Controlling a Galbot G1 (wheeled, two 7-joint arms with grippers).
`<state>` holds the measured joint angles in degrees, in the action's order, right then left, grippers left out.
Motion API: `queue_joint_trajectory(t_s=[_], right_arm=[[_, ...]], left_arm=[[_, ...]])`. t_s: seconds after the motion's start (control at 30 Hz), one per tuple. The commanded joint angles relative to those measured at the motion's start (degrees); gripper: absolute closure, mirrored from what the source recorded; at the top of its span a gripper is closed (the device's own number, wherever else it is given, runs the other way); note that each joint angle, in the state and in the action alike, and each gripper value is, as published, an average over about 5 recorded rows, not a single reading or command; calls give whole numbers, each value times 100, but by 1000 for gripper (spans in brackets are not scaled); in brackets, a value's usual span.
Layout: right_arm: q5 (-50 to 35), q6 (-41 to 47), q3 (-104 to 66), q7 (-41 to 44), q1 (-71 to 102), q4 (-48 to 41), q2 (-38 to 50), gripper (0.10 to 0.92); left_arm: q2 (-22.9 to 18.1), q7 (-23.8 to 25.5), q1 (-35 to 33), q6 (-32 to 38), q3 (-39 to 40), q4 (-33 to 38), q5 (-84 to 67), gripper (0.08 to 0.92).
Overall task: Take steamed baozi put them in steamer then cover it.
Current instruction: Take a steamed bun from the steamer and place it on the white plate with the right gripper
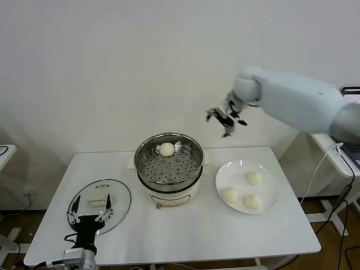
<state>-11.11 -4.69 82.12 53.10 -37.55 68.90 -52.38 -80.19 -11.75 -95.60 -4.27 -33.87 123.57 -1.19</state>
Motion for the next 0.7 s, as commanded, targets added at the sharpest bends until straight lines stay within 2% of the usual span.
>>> queue_joint_trajectory(t_s=[0.03, 0.37, 0.7], right_arm=[[-491, 1119, 47, -371, 901, 1374, 1524, 203], [-475, 1243, -478, -541, 1676, 1015, 1132, 203], [-107, 897, -496, 112, 1735, 372, 651, 203]], left_arm=[[-20, 0, 35, 6, 108, -78, 108, 177], [-55, 4, 2, 24, 92, -82, 163, 177], [-48, 3, 36, 16, 32, -144, 123, 177]])
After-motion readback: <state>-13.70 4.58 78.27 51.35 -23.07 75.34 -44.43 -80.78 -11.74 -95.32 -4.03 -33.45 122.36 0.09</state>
